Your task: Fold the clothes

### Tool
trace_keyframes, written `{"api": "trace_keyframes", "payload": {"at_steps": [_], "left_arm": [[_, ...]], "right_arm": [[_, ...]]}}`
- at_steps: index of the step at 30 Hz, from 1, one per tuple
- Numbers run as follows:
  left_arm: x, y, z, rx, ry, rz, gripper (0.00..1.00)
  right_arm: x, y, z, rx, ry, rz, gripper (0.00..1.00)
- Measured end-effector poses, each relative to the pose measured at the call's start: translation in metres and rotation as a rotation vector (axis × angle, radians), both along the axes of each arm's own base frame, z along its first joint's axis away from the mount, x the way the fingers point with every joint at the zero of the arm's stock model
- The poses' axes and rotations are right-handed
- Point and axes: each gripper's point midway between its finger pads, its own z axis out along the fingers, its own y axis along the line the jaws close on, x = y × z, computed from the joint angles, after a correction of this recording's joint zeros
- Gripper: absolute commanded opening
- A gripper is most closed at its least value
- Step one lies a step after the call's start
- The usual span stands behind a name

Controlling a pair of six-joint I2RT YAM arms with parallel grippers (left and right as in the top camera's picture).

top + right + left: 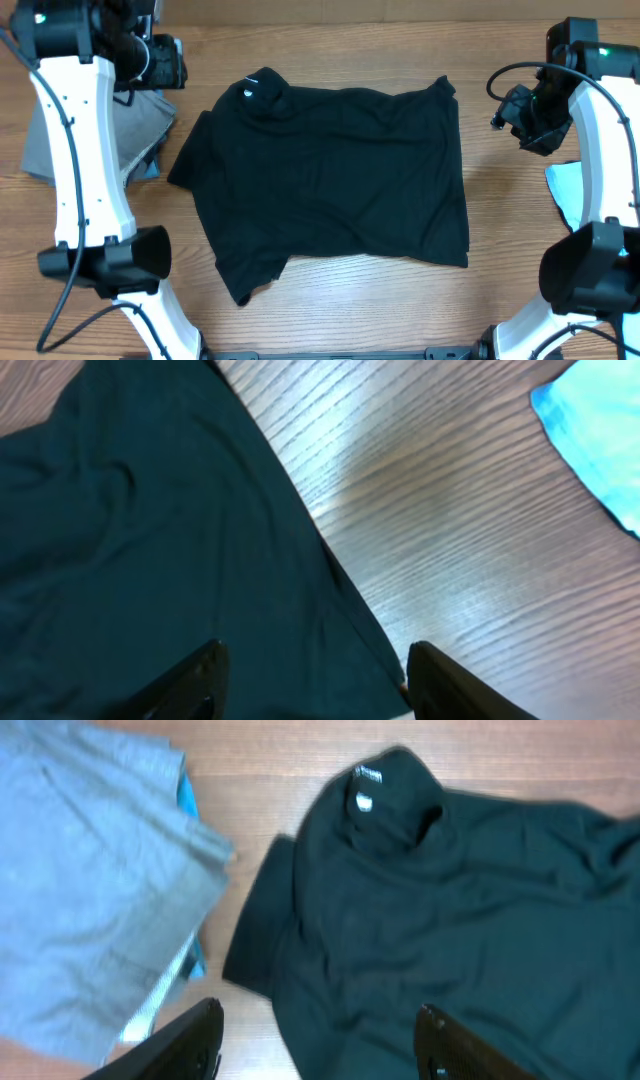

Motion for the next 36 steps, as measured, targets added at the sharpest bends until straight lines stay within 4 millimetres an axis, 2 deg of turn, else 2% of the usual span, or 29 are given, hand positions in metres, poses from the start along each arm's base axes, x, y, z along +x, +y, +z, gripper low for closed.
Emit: {"api": "trace_keyframes", "payload": {"at_steps": [2, 4, 7, 9, 11, 13, 16, 18, 20, 23, 26, 29, 32, 36], "left_arm": [[-0.018, 0.000, 0.010, 0.001, 0.014, 0.003, 0.64], [-0.033, 0.002, 0.027, 0.005, -0.017, 0.013, 0.68], [-0.058, 0.006, 0.060, 0.009, -0.102, 0.038, 0.72], [-0.078, 0.006, 0.081, 0.011, -0.156, 0.052, 0.73], [-0.098, 0.003, 0.092, 0.008, -0.184, 0.061, 0.73], [-0.117, 0.001, 0.090, 0.003, -0.171, 0.068, 0.73], [-0.134, 0.000, 0.058, -0.013, -0.055, 0.093, 0.73], [-0.138, 0.000, 0.020, -0.025, 0.071, 0.108, 0.73], [-0.135, 0.000, -0.022, -0.038, 0.183, 0.119, 0.73], [-0.133, -0.004, -0.093, -0.073, 0.333, 0.124, 0.73], [-0.140, -0.013, -0.147, -0.130, 0.414, 0.124, 0.70], [-0.155, -0.023, -0.188, -0.183, 0.472, 0.129, 0.61], [-0.173, -0.034, -0.222, -0.239, 0.544, 0.140, 0.57], [-0.193, -0.043, -0.258, -0.287, 0.620, 0.150, 0.59]], "right_arm": [[-0.006, 0.003, 0.012, 0.006, -0.021, 0.012, 0.64], [-0.015, 0.006, 0.035, 0.009, -0.073, 0.019, 0.67], [-0.038, 0.011, 0.088, -0.004, -0.222, 0.026, 0.73], [-0.066, 0.017, 0.128, -0.016, -0.339, 0.028, 0.74], [-0.092, 0.022, 0.157, -0.025, -0.427, 0.027, 0.74], [-0.116, 0.025, 0.177, -0.034, -0.491, 0.026, 0.75], [-0.142, 0.029, 0.184, -0.031, -0.497, 0.016, 0.79], [-0.146, 0.030, 0.177, -0.017, -0.466, 0.002, 0.79], [-0.145, 0.031, 0.161, -0.002, -0.419, -0.006, 0.79], [-0.135, 0.032, 0.117, 0.031, -0.321, -0.016, 0.78], [-0.127, 0.036, 0.060, 0.077, -0.207, -0.017, 0.77], [-0.129, 0.045, 0.003, 0.141, -0.099, -0.016, 0.75], [-0.133, 0.051, -0.036, 0.182, -0.047, -0.024, 0.75], [-0.142, 0.056, -0.062, 0.212, 0.002, -0.038, 0.75]]}}
